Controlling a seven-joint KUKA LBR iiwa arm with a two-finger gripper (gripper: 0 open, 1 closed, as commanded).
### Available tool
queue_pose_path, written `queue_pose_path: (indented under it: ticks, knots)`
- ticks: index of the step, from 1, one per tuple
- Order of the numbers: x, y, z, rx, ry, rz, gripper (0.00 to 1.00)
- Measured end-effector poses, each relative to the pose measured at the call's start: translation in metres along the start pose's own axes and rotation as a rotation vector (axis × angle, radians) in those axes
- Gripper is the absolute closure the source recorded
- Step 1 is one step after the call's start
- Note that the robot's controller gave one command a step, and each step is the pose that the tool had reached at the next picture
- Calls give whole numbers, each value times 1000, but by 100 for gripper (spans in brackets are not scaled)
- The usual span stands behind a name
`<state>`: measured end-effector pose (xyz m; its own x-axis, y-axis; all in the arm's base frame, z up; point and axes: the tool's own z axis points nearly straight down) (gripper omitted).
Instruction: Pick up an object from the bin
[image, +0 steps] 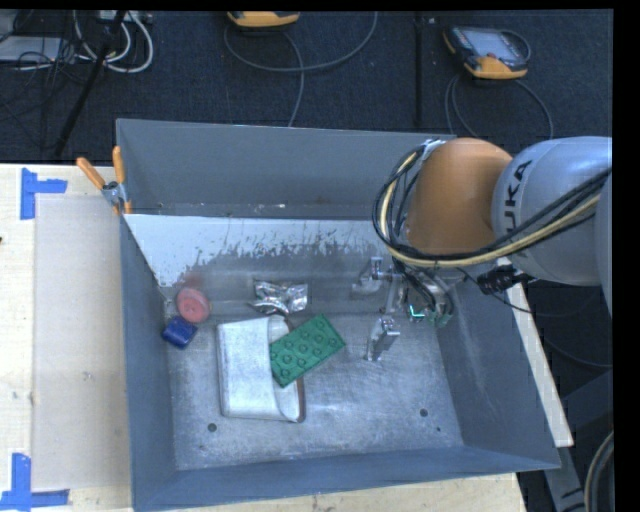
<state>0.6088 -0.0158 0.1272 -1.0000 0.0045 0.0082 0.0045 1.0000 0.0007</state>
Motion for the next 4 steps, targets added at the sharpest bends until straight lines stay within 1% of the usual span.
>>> queue_pose_path:
  ticks: [1, 2, 3, 4]
  knots:
    - [2, 92, 53, 6, -13, -218, 0]
    - [0, 93, 50, 2, -23, -215, 100]
    - [26, 118, -59, 1, -15, -213, 100]
    - [32, 102, -131, 2, -16, -235, 100]
